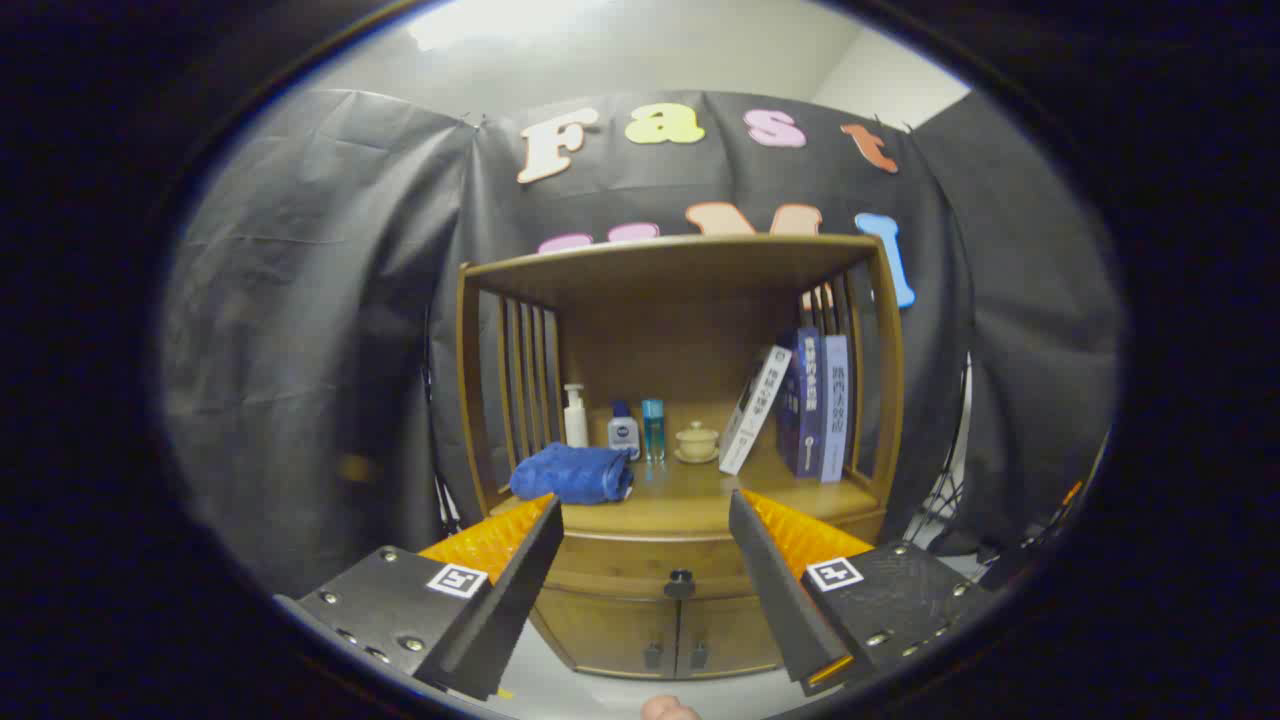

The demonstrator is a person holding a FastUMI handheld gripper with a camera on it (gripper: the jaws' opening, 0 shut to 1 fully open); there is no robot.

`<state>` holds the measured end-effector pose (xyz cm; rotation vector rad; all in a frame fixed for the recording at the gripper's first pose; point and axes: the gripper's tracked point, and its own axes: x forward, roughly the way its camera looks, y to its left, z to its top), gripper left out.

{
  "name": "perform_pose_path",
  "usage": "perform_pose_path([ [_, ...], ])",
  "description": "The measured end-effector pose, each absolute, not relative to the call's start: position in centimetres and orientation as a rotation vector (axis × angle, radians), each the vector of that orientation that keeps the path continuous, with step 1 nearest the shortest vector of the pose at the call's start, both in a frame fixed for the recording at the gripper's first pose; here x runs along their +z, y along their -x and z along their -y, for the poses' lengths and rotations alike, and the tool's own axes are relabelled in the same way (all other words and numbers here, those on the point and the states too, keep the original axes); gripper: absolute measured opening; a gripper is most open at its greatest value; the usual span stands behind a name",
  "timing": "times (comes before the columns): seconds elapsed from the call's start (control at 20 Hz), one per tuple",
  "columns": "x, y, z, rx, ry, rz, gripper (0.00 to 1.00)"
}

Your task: Pull open the drawer, take out the items inside it, and place them on the countertop above the cabinet.

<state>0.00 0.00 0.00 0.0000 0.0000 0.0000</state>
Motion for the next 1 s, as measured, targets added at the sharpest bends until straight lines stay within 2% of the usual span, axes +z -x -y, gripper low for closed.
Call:
perform_pose_path([
  [0.25,-1.3,-1.3,3.2,-0.075,0.089,0.002,1.0],
  [0.8,-0.9,-1.8,4.7,-0.136,0.107,0.107,1.0],
  [1.0,-2.3,-2.7,4.7,-0.13,0.133,0.084,1.0],
])
